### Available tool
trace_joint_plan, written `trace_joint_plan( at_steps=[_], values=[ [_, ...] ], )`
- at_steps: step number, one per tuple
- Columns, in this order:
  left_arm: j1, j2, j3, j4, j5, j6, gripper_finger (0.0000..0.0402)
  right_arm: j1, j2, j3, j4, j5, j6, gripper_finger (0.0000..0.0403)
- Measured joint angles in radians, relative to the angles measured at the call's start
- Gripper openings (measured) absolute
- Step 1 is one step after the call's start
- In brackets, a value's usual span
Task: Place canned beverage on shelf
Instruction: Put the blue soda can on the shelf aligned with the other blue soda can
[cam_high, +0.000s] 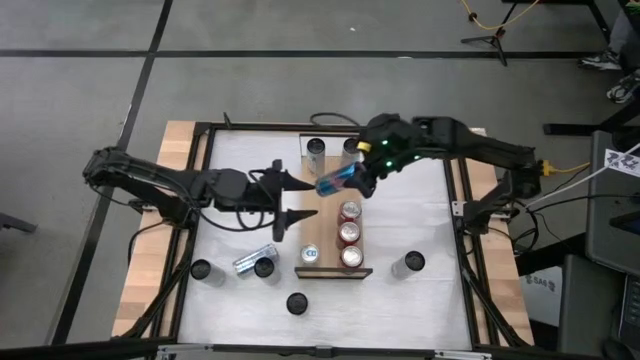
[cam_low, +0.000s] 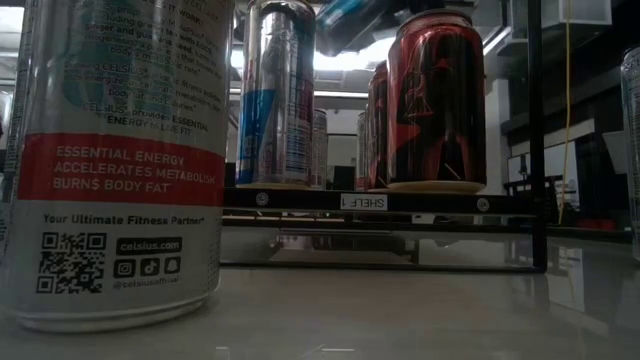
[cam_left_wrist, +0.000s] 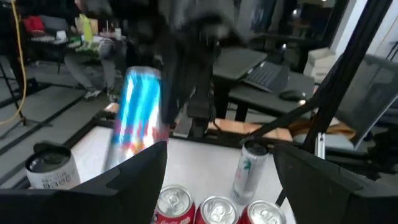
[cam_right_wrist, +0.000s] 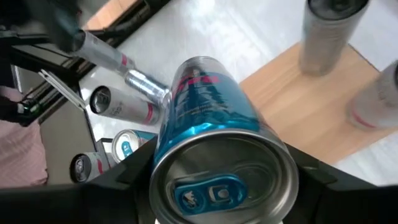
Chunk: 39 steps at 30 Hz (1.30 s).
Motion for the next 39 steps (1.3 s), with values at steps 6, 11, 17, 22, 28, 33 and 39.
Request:
trace_joint_plan(
  at_steps=[6,11,17,22,28,33,39],
  values=[
    [0.001,-0.008,0.0,-0.047,-0.055,0.0,0.0289,0.034,0.071,0.0,0.024,-0.013,0.001,0.023],
    [0.005,0.002,0.0,-0.134,-0.065,-0.001,0.0289,0.055,0.11,0.0,0.07,-0.021,0.001,0.023],
    [0.004,0.001,0.0,-0.188,-0.067,-0.006,0.0289,0.065,0.143,0.0,0.074,-0.021,0.001,0.023],
    [0.005,0.001,0.0,-0.195,-0.071,-0.01,0.0289,0.064,0.156,0.0,0.088,-0.02,0.001,0.023],
    [0.005,0.001,0.0,-0.206,-0.07,-0.005,0.0289,0.064,0.156,0.0,0.096,-0.02,0.001,0.023],
    [0.005,0.012,0.0,-0.237,-0.069,-0.004,0.0308,0.064,0.156,0.0,0.115,-0.02,0.014,0.023],
    [0.005,0.056,0.0,-0.259,-0.093,-0.008,0.035,0.064,0.156,0.0,0.113,-0.02,0.049,0.023]
  ],
)
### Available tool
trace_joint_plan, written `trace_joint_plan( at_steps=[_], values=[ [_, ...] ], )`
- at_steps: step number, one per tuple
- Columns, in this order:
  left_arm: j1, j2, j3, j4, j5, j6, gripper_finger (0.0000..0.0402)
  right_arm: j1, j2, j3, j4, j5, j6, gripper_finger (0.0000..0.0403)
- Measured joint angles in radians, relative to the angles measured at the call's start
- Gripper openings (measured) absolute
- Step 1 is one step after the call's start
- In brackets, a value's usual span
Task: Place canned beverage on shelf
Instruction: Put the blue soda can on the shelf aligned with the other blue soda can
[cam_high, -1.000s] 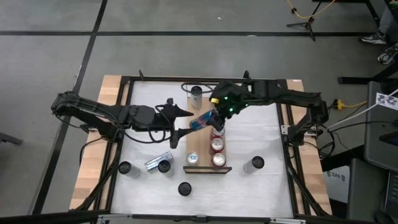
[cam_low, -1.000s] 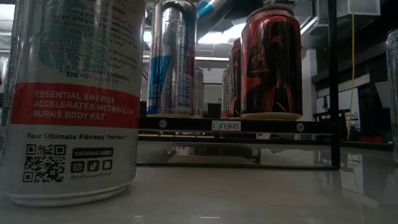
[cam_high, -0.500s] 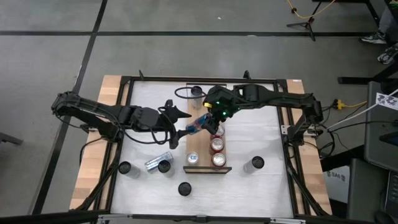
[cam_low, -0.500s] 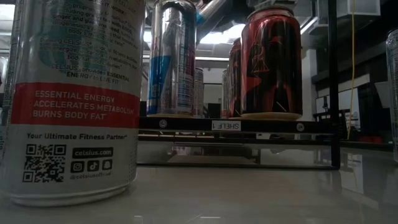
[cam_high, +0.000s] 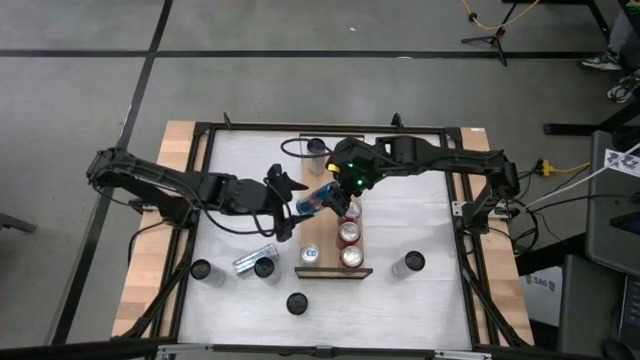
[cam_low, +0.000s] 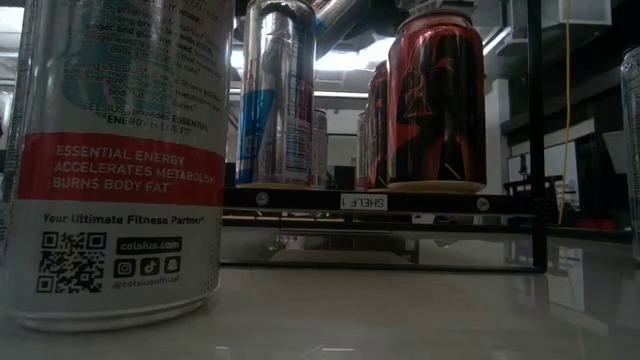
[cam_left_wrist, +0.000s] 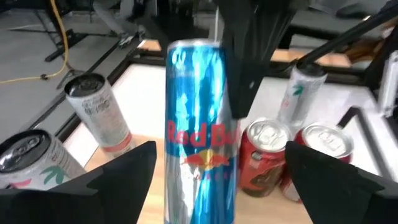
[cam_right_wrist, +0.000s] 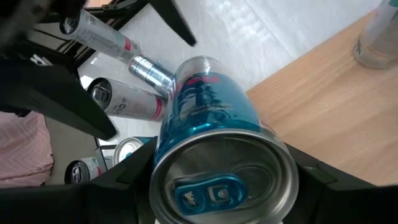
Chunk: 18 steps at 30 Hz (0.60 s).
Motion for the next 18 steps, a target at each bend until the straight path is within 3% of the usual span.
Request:
trace_joint_plan(
  at_steps=[18],
  values=[
    [0.01,0.076,0.0,0.056,-0.028,0.006,0.0358,0.0,0.048,-0.001,-0.015,-0.009,0.053,0.023]
  ],
)
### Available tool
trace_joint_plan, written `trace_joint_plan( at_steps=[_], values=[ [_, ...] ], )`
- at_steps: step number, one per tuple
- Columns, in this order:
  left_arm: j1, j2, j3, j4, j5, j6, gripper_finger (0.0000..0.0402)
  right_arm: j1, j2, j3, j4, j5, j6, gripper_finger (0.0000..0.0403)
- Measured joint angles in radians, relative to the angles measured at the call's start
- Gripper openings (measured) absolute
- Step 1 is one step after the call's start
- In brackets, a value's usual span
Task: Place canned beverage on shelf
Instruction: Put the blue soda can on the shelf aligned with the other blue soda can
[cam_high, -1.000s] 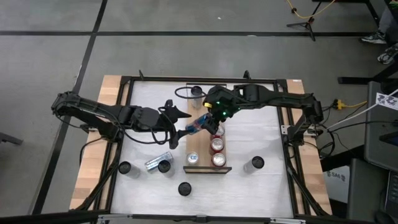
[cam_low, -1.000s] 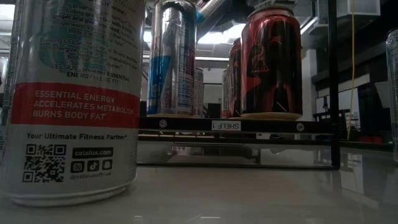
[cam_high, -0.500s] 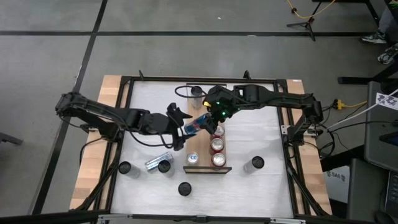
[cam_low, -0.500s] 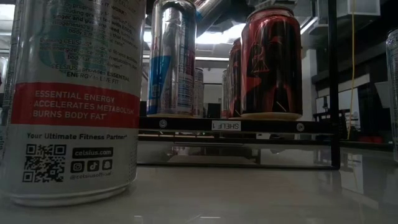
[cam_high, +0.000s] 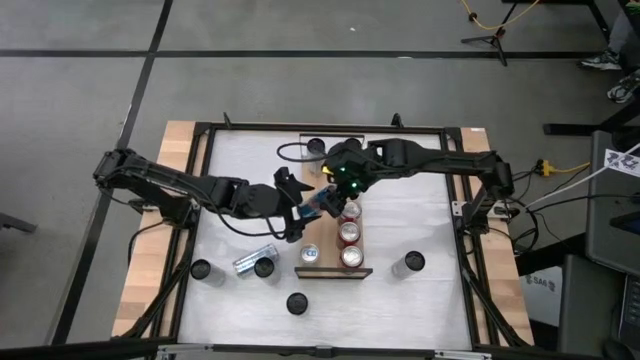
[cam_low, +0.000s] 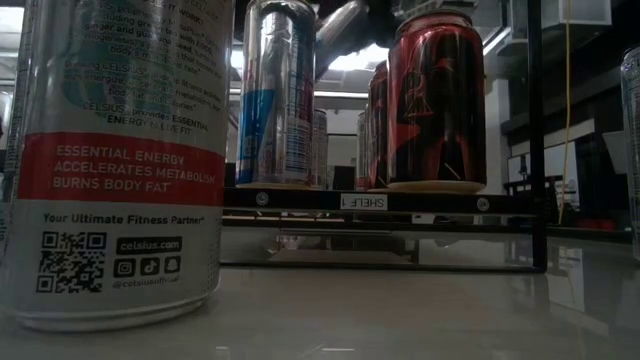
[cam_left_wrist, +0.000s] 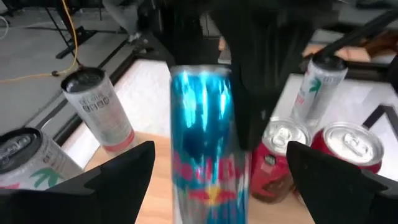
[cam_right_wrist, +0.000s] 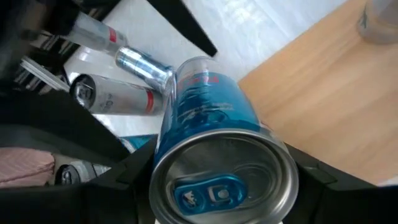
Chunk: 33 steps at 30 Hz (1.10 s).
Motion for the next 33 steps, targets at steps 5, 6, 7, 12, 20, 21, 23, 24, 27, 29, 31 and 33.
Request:
trace_joint_plan(
  at_steps=[5,6,7,12,20,21,23,24,27,29,31,33],
  values=[
    [0.02,0.0,0.0,-0.01,0.008,0.0,0.0359,0.0,0.022,0.0,0.011,-0.018,0.028,0.023],
    [0.023,0.0,0.0,-0.01,0.008,0.0,0.0359,0.0,0.024,0.0,0.018,-0.022,0.029,0.023],
    [0.026,0.0,0.0,-0.012,0.009,-0.001,0.0359,0.0,0.025,0.0,0.017,-0.026,0.03,0.023],
    [0.028,0.0,0.0,-0.035,0.061,-0.006,0.0359,0.0,0.025,0.0,0.017,-0.026,0.06,0.023],
    [0.028,0.0,0.0,-0.059,0.065,-0.006,0.0359,0.0,0.025,0.0,0.023,-0.032,0.145,0.023],
    [0.028,0.0,0.0,-0.059,0.065,-0.006,0.0359,0.0,0.025,0.0,0.029,-0.036,0.153,0.023],
    [0.028,0.0,0.0,-0.058,0.077,-0.006,0.0359,0.0,0.025,0.0,0.054,-0.044,0.159,0.023],
    [0.028,0.0,0.0,-0.058,0.084,-0.007,0.0359,0.0,0.025,0.0,0.068,-0.051,0.159,0.023],
    [0.03,0.009,0.0,-0.056,0.091,-0.006,0.0359,0.0,0.025,0.0,0.104,-0.071,0.16,0.023],
    [0.034,0.014,0.0,-0.066,0.09,-0.007,0.0359,0.0,0.025,0.0,0.107,-0.07,0.161,0.023],
    [0.036,0.025,0.0,-0.065,0.085,-0.007,0.0359,0.0,0.025,0.0,0.099,-0.071,0.161,0.023],
    [0.037,0.029,0.0,-0.077,0.076,-0.007,0.0359,-0.001,0.025,0.0,0.096,-0.07,0.16,0.023]
  ],
)
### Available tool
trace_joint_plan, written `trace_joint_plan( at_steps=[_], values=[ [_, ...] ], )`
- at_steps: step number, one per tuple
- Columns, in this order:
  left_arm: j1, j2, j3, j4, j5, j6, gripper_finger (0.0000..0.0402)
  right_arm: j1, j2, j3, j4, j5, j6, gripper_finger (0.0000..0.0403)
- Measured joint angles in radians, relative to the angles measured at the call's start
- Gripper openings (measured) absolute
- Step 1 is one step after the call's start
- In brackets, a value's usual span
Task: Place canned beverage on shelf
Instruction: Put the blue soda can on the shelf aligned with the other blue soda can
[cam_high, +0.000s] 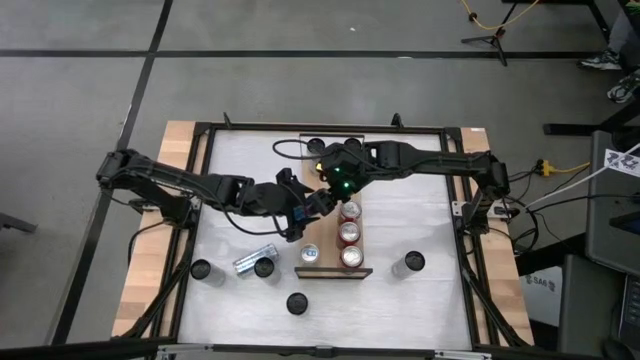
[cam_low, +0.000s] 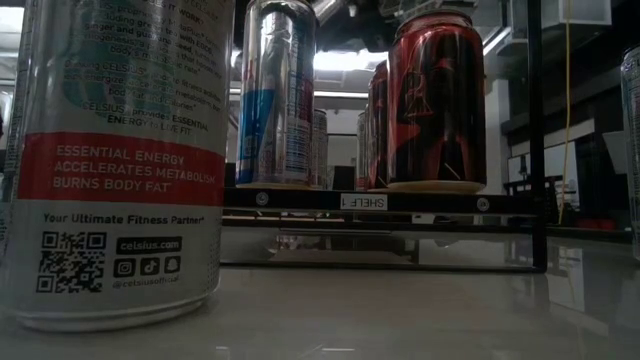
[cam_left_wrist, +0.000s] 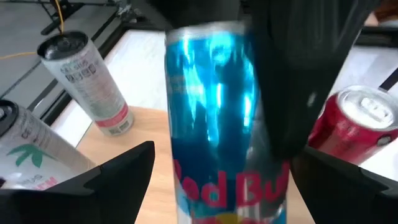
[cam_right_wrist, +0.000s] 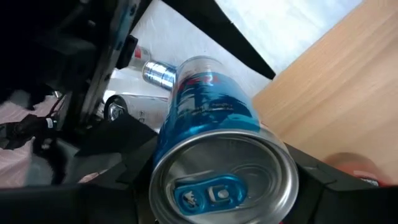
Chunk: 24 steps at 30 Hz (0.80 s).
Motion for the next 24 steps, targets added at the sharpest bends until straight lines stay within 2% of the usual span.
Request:
trace_joint_plan(
  at_steps=[16,24],
  values=[
    [0.002,0.022,0.0,-0.005,-0.002,-0.039,0.0357,0.001,0.013,0.002,-0.043,0.002,-0.008,0.023],
    [0.006,0.022,0.0,-0.03,0.013,-0.055,0.0314,0.001,0.013,0.002,-0.044,0.004,-0.009,0.023]
  ],
)
